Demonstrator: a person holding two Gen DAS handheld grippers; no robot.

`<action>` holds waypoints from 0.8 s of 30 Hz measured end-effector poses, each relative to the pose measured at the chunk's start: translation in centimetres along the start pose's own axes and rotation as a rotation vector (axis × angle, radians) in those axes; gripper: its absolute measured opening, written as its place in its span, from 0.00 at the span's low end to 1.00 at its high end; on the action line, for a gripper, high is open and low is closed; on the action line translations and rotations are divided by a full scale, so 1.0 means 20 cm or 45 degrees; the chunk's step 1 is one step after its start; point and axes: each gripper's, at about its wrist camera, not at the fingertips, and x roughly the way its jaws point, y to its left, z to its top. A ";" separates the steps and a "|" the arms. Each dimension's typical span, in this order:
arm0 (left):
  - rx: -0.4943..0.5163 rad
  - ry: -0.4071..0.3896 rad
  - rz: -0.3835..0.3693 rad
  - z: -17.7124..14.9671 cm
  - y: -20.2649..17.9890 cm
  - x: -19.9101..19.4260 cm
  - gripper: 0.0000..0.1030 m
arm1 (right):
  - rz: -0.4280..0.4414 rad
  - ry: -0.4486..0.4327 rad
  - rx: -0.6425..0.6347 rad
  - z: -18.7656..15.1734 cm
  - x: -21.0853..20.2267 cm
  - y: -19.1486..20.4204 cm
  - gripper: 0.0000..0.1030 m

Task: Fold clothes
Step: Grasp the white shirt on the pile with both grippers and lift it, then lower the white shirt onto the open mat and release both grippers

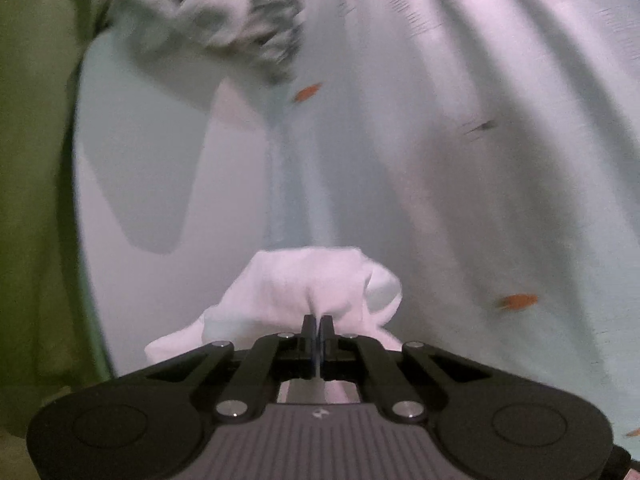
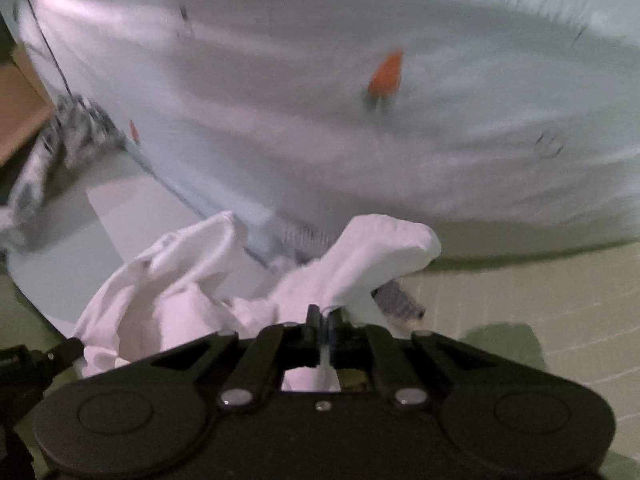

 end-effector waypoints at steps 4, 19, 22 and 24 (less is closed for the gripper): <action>0.010 -0.082 -0.173 0.02 -0.32 -0.21 0.00 | -0.004 -0.138 0.009 0.12 -0.39 -0.12 0.03; 0.203 0.733 -0.393 -1.19 -1.27 -0.38 0.02 | -0.789 -0.109 -0.052 0.23 -1.66 -1.27 0.16; 0.185 0.871 -0.358 -1.37 -1.23 -0.38 0.07 | -0.882 -0.008 0.130 0.07 -1.78 -1.51 0.45; 0.161 0.882 -0.330 -1.40 -1.21 -0.38 0.20 | -0.901 0.002 0.214 -0.01 -1.85 -1.57 0.49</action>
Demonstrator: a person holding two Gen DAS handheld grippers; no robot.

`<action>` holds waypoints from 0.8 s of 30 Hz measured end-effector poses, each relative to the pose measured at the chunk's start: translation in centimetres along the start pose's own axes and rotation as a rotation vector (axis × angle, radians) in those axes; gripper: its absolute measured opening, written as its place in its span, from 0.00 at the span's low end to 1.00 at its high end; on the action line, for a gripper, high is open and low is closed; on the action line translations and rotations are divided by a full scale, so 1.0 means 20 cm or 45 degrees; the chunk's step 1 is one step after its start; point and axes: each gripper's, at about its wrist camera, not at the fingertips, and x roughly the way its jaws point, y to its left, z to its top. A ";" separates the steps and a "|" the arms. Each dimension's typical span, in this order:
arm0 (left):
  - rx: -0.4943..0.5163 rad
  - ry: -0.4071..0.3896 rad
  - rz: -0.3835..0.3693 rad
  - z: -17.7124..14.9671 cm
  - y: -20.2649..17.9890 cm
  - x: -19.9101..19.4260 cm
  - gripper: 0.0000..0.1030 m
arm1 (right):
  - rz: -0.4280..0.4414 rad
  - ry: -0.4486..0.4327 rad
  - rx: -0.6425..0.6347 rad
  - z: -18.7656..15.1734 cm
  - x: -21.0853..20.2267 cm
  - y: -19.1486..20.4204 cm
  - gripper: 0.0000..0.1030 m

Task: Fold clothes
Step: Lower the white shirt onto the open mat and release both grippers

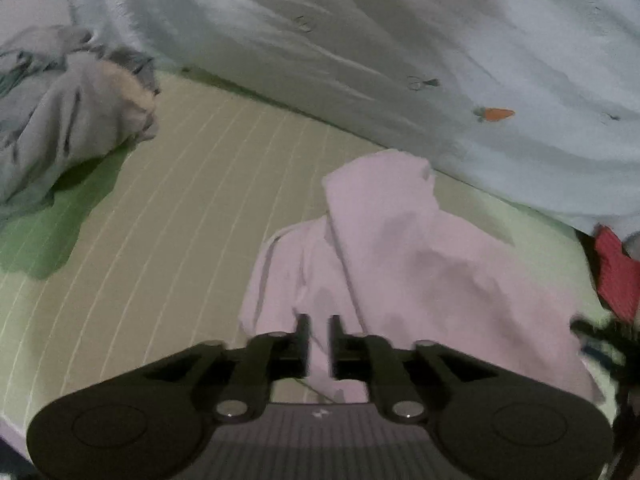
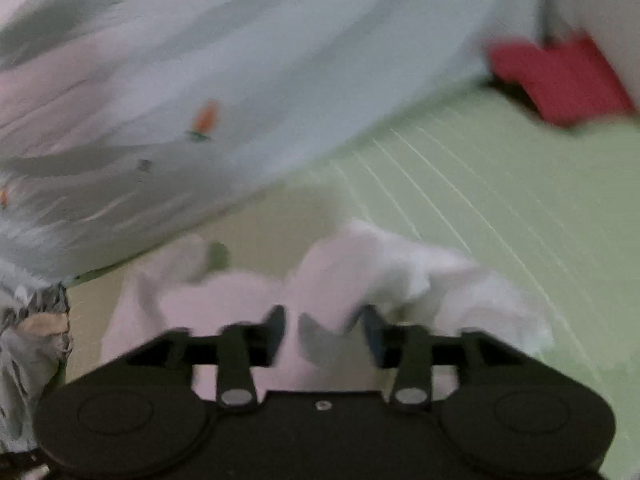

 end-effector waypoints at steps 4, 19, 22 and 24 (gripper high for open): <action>0.010 -0.052 0.036 0.05 -0.04 0.01 0.36 | -0.013 0.018 0.021 -0.03 -0.01 -0.12 0.60; 0.110 -0.033 0.029 0.28 -0.18 0.26 0.84 | -0.002 0.029 0.377 0.04 0.14 -0.34 0.80; 0.132 -0.020 0.011 0.38 -0.19 0.38 0.84 | 0.041 0.046 0.460 0.07 0.20 -0.34 0.80; 0.149 0.006 0.000 0.45 -0.22 0.48 0.84 | 0.052 0.082 0.475 0.08 0.26 -0.32 0.80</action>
